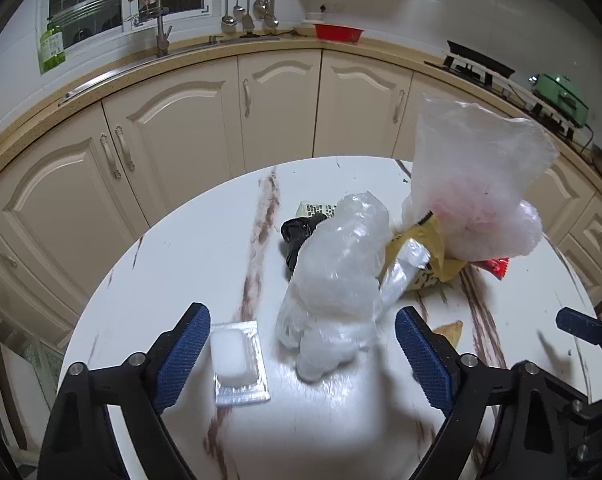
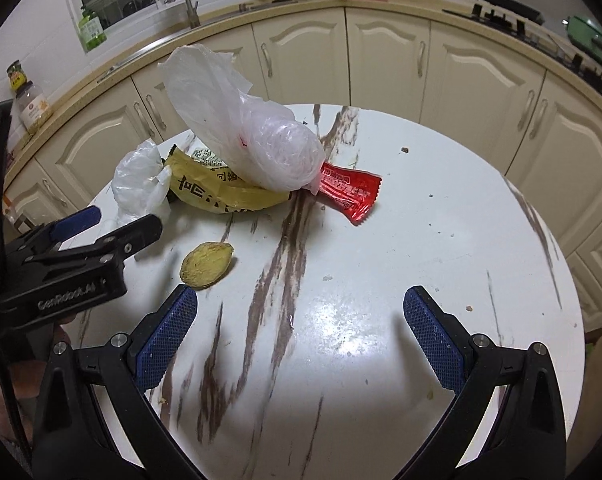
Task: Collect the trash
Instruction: 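Grasp the brown nut with the right tool while the left tool grasps the clear plastic bag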
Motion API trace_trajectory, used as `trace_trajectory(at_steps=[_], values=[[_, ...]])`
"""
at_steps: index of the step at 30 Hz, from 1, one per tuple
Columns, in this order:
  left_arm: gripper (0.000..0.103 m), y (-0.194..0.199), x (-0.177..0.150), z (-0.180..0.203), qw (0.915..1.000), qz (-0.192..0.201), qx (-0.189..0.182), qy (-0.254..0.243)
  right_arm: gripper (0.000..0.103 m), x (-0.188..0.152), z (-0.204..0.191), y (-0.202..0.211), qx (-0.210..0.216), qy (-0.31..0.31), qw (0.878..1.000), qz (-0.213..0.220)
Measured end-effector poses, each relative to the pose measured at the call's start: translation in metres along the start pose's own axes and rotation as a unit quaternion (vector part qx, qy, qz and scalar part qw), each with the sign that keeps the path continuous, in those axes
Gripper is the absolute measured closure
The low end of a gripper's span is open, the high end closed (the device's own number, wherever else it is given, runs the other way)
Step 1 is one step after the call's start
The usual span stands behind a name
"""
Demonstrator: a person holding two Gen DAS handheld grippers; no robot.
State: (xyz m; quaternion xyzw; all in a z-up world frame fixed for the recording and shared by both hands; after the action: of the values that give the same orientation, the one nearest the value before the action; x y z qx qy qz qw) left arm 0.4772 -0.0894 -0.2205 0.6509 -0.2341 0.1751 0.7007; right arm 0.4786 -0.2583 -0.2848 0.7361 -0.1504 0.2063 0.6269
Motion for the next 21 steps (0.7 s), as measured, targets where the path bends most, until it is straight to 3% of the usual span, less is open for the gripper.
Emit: trace_trajectory(at_steps=[3,5,13,18,21], values=[[0.039,-0.015,0.01,-0.001,0.9998,-0.006,-0.013,-0.011,0.0,0.003,-0.004,-0.004,0.004,0.005,1.0,-0.003],[0.061,-0.021,0.01,-0.003,0.9994,-0.012,-0.03,-0.012,0.0,0.004,-0.008,-0.008,0.005,0.009,1.0,-0.005],[0.064,-0.014,0.012,-0.033,0.9993,0.02,-0.029,0.013,0.003,0.015,-0.035,-0.027,0.022,0.033,0.999,-0.007],[0.064,-0.001,0.005,-0.051,0.9988,0.034,-0.019,0.031,0.02,0.014,-0.053,-0.043,-0.01,0.063,0.998,-0.008],[0.064,0.001,-0.001,-0.061,0.9982,0.036,-0.021,0.043,0.05,0.011,-0.059,-0.042,-0.021,0.08,0.997,0.004]])
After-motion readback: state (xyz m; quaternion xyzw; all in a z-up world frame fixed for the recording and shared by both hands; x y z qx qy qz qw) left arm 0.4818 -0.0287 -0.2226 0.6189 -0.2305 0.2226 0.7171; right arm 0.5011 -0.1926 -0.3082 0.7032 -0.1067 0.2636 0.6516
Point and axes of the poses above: each gripper's, at about its wrist camera, not at the fingertips, and y roughly against the way its jaws point, z to its right, x to its top, the point moved 4 cm from there along -y, roughly the way its jaws point, and after that the axes turned 6 degrees about -z, right-handed, at the moved point
